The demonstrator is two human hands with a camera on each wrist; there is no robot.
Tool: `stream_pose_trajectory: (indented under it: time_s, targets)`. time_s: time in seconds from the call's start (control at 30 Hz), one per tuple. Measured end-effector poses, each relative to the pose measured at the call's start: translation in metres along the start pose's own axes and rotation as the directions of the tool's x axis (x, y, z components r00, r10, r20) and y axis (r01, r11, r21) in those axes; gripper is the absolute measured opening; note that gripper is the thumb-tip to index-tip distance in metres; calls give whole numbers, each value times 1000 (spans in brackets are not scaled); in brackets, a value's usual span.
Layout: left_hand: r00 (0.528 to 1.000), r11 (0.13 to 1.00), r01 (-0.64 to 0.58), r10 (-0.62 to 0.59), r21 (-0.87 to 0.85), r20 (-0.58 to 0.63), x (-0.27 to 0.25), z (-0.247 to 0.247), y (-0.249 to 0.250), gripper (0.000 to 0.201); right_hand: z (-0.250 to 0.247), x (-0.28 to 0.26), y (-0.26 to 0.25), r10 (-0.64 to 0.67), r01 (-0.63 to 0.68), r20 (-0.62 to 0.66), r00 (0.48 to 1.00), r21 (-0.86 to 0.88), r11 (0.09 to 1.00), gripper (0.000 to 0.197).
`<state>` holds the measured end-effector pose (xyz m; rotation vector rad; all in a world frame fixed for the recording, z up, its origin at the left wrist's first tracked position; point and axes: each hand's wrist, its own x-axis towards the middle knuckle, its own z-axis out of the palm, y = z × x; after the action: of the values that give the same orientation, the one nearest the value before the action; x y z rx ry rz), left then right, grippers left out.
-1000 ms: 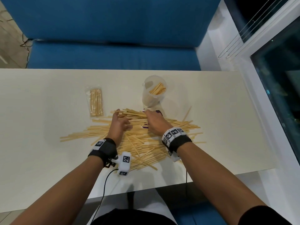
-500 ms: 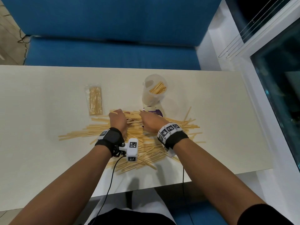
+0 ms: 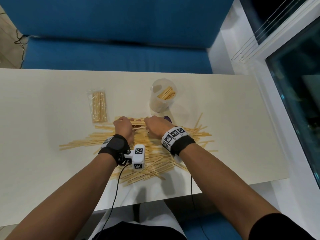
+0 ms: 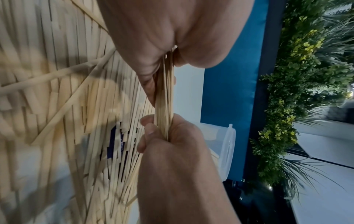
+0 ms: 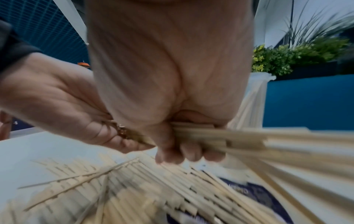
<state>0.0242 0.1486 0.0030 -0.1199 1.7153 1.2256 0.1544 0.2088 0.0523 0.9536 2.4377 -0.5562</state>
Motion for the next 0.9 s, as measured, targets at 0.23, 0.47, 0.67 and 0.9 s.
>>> stream_pose_trajectory:
  time_s: [0.23, 0.47, 0.67, 0.9]
  targets:
    - [980, 961, 62, -7, -269, 201, -22, -5, 11, 30, 12, -5, 1, 114, -88, -229, 967, 120, 989, 25]
    - [944, 933, 74, 49, -352, 327, -35, -21, 12, 65, -12, -16, 6, 318, -36, -308, 897, 665, 746, 46]
    - [876, 979, 206, -189, 10, 443, -45, -5, -3, 47, -46, -31, 1, 473, 262, -260, 842, 963, 64, 43]
    - [694, 908, 409, -372, 87, 617, -61, 1, -2, 58, -62, -45, -16, 514, 470, -331, 791, 867, -165, 51]
